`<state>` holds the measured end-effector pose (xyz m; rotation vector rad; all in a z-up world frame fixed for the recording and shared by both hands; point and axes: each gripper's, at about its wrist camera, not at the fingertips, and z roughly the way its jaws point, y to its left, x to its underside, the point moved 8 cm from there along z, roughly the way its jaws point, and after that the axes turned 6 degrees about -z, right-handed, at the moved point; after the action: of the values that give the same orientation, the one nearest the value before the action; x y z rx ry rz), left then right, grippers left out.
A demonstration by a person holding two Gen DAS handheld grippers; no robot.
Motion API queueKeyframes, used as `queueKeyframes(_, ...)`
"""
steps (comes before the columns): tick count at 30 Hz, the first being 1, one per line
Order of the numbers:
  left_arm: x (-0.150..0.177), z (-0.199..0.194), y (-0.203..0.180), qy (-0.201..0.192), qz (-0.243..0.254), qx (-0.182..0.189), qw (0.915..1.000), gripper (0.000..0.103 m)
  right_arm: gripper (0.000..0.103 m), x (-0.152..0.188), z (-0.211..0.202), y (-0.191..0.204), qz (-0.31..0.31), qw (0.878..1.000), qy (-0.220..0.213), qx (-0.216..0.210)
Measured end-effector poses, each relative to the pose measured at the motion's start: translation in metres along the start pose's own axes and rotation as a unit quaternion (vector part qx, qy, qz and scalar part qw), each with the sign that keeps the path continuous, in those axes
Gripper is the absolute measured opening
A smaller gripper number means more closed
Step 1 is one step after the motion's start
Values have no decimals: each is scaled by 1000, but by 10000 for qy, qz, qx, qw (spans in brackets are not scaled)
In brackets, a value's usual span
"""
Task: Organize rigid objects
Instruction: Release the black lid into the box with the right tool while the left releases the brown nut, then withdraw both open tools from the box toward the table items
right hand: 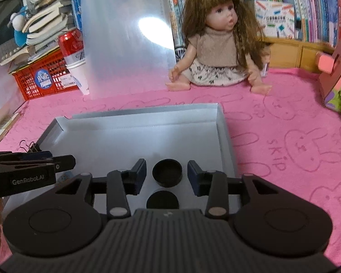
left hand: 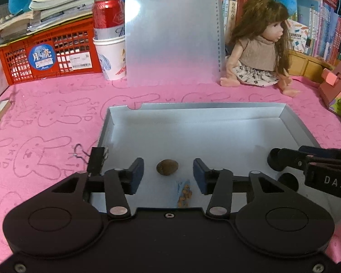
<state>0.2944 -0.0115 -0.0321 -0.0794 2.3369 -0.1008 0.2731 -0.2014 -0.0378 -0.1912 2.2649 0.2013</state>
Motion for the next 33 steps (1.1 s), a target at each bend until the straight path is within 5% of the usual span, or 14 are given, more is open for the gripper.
queueKeyframes(20,32,-101,-3,-644,97,483,9967,58,83,22,-90,21,-731,9936,-850,-104)
queueKeyframes(33,72,-139,-6,-900,332,511,9941,78,91,50,-118,19,-914,9898,-1091,-23)
